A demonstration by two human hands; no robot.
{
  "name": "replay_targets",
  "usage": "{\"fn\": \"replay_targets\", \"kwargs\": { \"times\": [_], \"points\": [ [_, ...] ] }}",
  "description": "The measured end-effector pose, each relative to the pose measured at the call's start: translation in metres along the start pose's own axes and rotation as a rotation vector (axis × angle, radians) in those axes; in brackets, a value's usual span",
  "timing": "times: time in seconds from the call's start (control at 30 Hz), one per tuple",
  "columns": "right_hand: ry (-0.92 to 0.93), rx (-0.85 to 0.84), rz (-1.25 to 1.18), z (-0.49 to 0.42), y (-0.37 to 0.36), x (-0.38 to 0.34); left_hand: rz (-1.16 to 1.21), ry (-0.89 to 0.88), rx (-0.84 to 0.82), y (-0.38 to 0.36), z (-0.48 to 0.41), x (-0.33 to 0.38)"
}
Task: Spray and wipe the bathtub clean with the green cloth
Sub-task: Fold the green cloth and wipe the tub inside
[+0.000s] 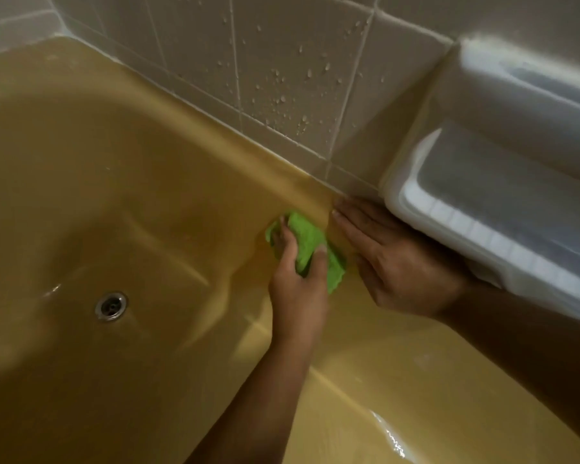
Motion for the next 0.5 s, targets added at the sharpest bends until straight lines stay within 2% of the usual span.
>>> {"fn": "replay_targets", "kwargs": {
  "times": [0.23,0.33,0.5],
  "points": [
    [-0.010,-0.010,0.016,-0.002,-0.002,0.000,-0.149,0.347,-0.061,-0.013,0.004,-0.105],
    [0.006,-0.008,0.045,-0.003,-0.004,0.000,-0.268,0.434,-0.110,-0.021,0.008,-0.128],
    [0.015,-0.021,0.077,-0.001,-0.005,0.001,-0.041,0.591,-0.015,-0.040,0.004,-0.137]
  ]
}}
Point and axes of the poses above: each hand's wrist, its own z-axis away from the middle knuckle, its own y-axis out of the back of the hand, x = y × z, the point moved 2 cm from there along -z, towards the middle knuckle, and after that the axes turned 12 degrees about -z, right-handed, at the moved point
